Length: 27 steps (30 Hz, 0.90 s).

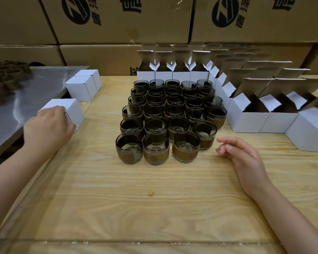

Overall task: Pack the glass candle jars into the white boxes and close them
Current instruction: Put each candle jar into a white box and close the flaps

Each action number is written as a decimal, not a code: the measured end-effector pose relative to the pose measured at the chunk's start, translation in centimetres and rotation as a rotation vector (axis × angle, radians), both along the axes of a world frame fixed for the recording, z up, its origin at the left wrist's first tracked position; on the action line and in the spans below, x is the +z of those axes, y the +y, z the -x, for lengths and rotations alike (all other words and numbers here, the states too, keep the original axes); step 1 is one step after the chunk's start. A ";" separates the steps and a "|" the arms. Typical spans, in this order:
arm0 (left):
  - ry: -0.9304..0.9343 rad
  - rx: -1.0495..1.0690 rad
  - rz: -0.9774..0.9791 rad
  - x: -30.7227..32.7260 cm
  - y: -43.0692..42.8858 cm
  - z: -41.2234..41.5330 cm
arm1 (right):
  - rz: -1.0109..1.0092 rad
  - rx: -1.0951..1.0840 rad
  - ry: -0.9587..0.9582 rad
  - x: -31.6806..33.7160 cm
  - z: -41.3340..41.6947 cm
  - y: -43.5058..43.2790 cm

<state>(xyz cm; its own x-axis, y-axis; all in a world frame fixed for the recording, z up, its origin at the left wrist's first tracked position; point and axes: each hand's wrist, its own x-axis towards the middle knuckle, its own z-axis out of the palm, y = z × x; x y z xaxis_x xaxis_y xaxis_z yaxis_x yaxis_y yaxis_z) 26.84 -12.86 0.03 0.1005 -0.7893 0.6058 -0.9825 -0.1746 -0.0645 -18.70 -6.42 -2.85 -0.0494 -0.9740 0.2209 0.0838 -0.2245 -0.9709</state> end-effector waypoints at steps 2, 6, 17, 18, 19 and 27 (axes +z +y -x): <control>0.083 0.061 -0.057 0.2 -1.3 -0.5 | 0.000 -0.008 -0.029 0.0 0.0 -0.1; 0.199 0.029 -0.163 0.3 -3.7 -1.1 | -0.005 -0.001 -0.049 -0.1 -0.2 -0.2; 0.347 0.078 -0.317 0.3 -8.3 -1.7 | 0.013 0.025 0.014 -0.4 0.0 -0.3; 0.358 0.082 -0.326 0.3 -8.4 -1.7 | 0.014 0.026 0.020 -0.3 0.0 -0.3; 0.372 0.079 -0.335 0.4 -8.5 -1.7 | 0.012 0.027 0.023 -0.3 0.0 -0.3; 0.487 -0.158 0.144 2.6 -4.7 5.8 | -0.019 0.004 0.072 -0.2 -0.2 -0.4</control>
<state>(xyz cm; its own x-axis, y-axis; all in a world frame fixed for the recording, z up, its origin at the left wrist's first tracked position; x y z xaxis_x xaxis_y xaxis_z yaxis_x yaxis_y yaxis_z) 21.07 -17.59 2.62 0.2840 -0.7296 0.6221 -0.9078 0.0043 0.4194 -18.52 -6.80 -3.09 -0.0304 -0.9783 0.2048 0.0147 -0.2053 -0.9786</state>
